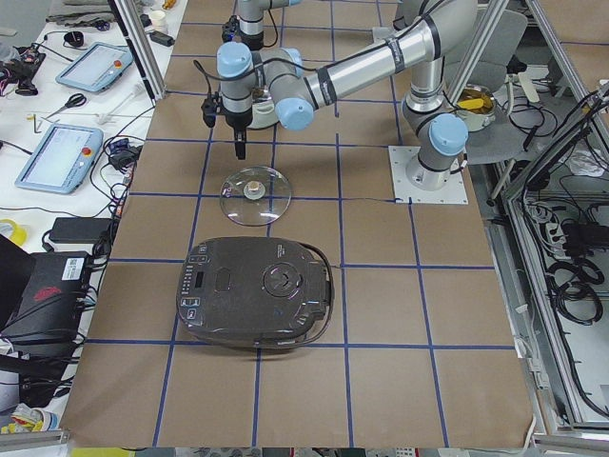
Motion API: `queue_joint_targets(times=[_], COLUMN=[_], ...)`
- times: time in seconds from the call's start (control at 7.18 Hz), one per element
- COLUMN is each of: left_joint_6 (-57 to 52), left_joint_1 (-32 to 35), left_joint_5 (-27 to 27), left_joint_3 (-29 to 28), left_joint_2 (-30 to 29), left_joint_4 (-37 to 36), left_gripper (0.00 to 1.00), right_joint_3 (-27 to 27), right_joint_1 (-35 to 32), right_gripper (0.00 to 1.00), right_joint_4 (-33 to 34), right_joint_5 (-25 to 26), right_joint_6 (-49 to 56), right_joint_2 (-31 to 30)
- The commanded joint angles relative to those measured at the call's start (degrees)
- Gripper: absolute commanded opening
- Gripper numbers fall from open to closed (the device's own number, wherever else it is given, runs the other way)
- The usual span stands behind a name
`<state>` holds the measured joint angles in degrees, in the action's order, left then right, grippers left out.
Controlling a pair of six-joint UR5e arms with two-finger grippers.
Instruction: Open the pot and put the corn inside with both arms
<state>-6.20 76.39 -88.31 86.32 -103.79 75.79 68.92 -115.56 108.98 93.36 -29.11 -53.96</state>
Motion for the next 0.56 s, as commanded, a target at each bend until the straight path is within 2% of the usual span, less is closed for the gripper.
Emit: queue_joint_targets(times=[0.0,0.28,0.42], left_joint_6=[6.7,6.98,6.9], left_joint_1=[4.28,5.42,7.69], left_joint_5=[-0.11,0.85,-0.01], left_joint_3=[-2.38,-1.86,-1.85], left_joint_2=[4.8,9.12,10.61], left_joint_4=[8.02,15.31,17.88], left_gripper=[1.0,1.0,1.0], right_joint_3=[0.96,1.74,2.27], right_joint_1=[0.15,1.2,2.95], right_gripper=[1.0,1.0,1.0], right_joint_4=[1.24,0.89,-1.64], right_joint_5=[0.07,0.24,0.33], right_joint_6=[0.2,0.46,2.29], right_joint_2=[-0.27,-4.12,-6.58])
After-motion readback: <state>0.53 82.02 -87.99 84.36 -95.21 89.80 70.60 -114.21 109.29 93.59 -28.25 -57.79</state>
